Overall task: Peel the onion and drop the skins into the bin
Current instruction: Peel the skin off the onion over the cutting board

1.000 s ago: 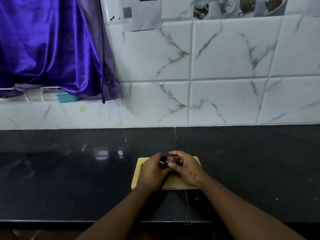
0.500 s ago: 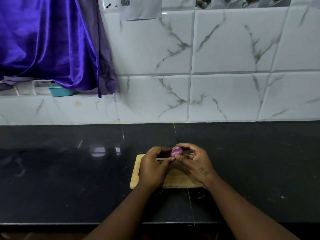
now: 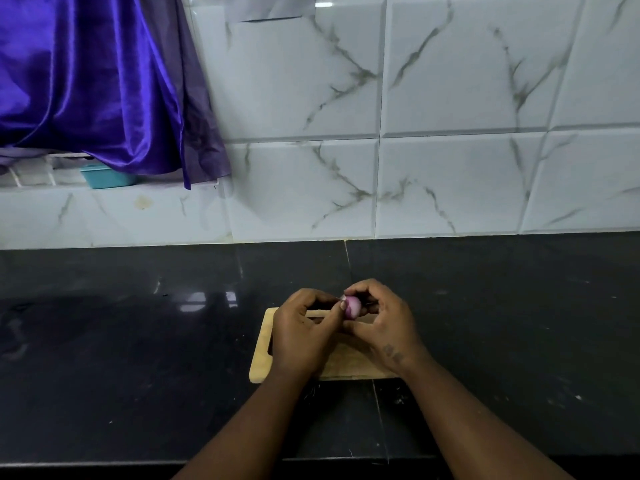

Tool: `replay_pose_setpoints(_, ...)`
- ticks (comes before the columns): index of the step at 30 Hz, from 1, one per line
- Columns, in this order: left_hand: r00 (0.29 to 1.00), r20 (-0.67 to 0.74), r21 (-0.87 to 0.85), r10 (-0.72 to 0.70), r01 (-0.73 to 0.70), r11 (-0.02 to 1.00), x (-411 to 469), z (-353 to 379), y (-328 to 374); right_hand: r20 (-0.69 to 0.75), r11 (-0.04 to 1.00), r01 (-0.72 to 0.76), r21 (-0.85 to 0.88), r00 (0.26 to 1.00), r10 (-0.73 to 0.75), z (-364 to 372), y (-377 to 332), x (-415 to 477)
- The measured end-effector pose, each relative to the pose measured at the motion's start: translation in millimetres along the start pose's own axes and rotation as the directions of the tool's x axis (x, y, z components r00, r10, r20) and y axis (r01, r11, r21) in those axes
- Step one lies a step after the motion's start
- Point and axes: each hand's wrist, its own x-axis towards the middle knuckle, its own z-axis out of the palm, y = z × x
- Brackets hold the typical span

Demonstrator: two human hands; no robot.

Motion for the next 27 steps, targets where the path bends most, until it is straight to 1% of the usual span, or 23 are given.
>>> replay_pose_setpoints(5, 1.000, 0.001, 0.010, 0.009, -0.009, 1.000, -1.4, 1.8, 2.4, -0.036, 0.989, 0.092, -0.113, 0.995, -0.096, 2.6, 0.3, -0.4)
replay_pose_setpoints(8, 1.000, 0.018, 0.001, 0.012, -0.012, 1.000, -1.7, 1.5, 4.3, -0.061, 0.981, 0.120, -0.155, 0.990, -0.131, 4.8, 1.0, -1.6)
replay_pose_setpoints(11, 0.999, 0.031, -0.001, 0.025, -0.025, 1.000, -2.5, 0.8, 8.1, -0.058, 0.972, 0.141, -0.187, 0.986, -0.155, 5.8, 2.4, -1.7)
replay_pose_setpoints(21, 0.999, 0.039, 0.032, -0.005, 0.004, 0.999, -4.7, 0.1, 9.7, -0.048, 0.943, 0.137, -0.303, 0.986, -0.159, 6.9, -4.1, -5.5)
replay_pose_setpoints(27, 1.000, 0.015, 0.025, 0.003, -0.004, 1.000, -3.6, -0.2, 6.5, -0.069, 0.955, 0.122, -0.270, 0.987, -0.145, 7.3, -3.1, -5.1)
